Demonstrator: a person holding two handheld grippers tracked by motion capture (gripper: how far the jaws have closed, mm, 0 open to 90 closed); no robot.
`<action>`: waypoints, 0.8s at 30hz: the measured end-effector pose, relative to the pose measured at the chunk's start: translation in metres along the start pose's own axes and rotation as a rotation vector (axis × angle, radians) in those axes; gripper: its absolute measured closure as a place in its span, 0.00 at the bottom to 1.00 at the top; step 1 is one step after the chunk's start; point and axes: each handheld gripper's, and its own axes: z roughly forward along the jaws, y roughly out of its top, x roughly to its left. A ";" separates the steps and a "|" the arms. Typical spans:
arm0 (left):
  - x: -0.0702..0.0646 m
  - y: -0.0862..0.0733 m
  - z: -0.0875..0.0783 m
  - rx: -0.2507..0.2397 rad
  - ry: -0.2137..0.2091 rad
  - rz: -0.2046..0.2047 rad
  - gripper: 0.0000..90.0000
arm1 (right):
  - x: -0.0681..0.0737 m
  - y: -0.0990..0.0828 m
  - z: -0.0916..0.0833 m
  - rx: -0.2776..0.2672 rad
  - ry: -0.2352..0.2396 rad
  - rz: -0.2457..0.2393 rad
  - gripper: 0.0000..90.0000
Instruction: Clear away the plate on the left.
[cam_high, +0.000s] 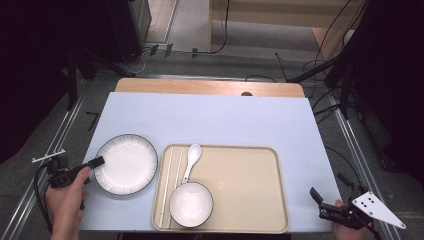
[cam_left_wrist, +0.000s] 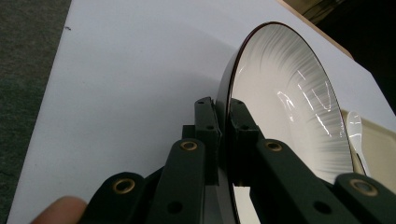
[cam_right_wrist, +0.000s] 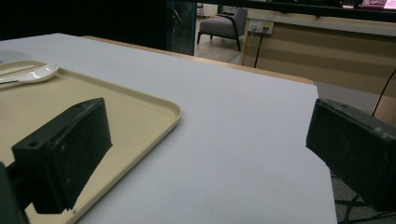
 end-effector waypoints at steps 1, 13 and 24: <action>0.000 0.000 0.000 -0.003 -0.001 0.000 0.96 | 0.000 0.000 0.000 0.000 0.000 -0.001 0.00; -0.007 0.002 -0.007 -0.019 -0.011 0.013 0.95 | -0.001 0.000 0.001 -0.006 -0.002 0.005 0.00; -0.021 0.011 -0.019 -0.050 -0.029 0.034 0.95 | 0.002 0.001 0.004 -0.010 0.010 -0.002 0.00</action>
